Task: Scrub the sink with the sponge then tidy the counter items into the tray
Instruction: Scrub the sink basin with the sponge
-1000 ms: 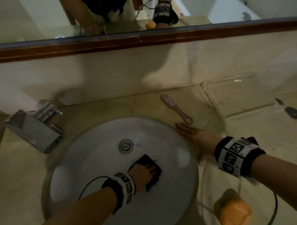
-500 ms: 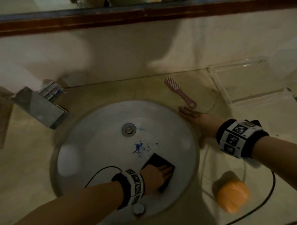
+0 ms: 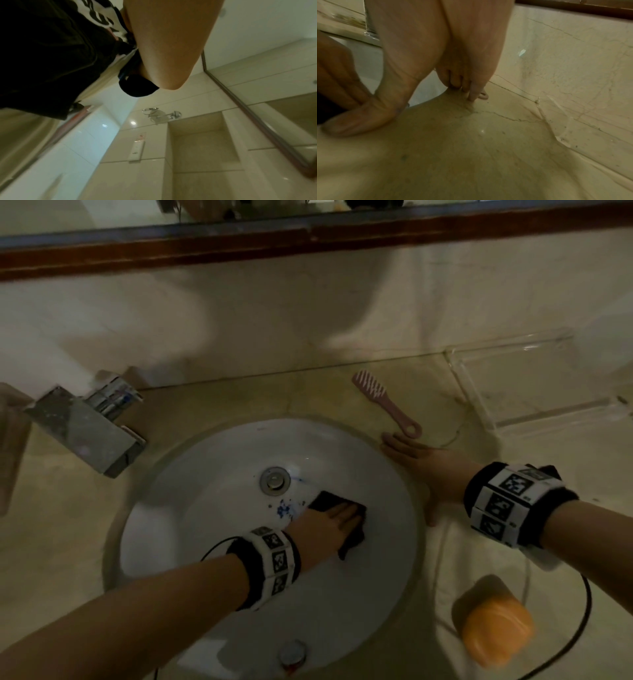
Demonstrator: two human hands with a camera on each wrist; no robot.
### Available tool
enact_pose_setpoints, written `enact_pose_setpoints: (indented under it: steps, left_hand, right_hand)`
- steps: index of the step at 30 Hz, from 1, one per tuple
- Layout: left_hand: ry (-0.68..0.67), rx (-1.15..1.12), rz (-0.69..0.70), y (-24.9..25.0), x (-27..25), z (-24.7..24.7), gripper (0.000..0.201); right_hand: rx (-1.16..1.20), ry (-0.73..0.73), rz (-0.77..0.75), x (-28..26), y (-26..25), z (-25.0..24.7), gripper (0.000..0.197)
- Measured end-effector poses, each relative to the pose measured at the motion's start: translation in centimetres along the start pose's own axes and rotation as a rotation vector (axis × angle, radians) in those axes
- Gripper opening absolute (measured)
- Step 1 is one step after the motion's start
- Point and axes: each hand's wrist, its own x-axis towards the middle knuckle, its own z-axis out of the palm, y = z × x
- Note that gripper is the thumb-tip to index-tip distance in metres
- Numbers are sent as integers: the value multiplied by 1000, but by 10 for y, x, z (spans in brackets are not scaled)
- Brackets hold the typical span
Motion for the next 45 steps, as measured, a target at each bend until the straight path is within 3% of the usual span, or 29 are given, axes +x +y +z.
enact_pose_setpoints:
  steps: [1,3,5,6,13,16,18,20,22,24,26,28,30,35,38,40,42,45]
  left_hand:
    - [71,-4,94,10,1,0,33]
    - [31,-37,234,25,2,14,30]
    - [-80,-46,270,29,2,36,29]
    - [-137,-49,226,28,2,42,33]
    - [-173,-6,-114,-19,19,49,45]
    - [-267,9,-152,-59,28,56,42]
    - [-259,67,-158,-74,25,46,32]
    - [-186,86,-106,-70,20,24,36]
    - [3,101,-62,-48,17,3,45]
    - [116,76,67,-25,7,-6,40]
    - [41,-3,267,-14,-5,-1,26]
    - [-180,-39,473,-15,-17,12,32]
    - [-371,-31,593,-24,-30,24,36]
    - [-499,13,491,-59,-55,30,37]
    - [-426,125,337,-85,-49,22,26]
    - [-363,158,280,-98,-41,17,35]
    - [-297,141,223,-105,-35,9,57]
    - [-208,74,105,-92,-26,-23,15]
  right_hand:
    - [-12,-4,-1,0,0,0,140]
    - [-24,-13,-6,1,0,0,141]
    - [-18,-8,-7,2,2,1,141]
    - [-10,-1,-11,2,2,2,141]
    - [-3,22,-13,2,3,4,139]
    - [-9,17,-6,3,3,4,140]
    - [10,9,0,3,3,3,141]
    - [27,12,-3,2,2,2,141]
    - [37,17,-12,0,3,1,140]
    - [51,25,-18,-1,3,0,139]
    - [48,24,-24,-2,3,-1,138]
    - [62,25,-30,-1,2,-1,140]
    - [81,33,-34,-1,3,0,140]
    - [119,42,-50,-1,6,2,140]
    - [136,41,-51,-1,7,2,141]
    - [141,42,-52,-1,6,1,141]
    - [147,47,-52,-2,5,1,140]
    - [153,46,-49,-2,5,1,140]
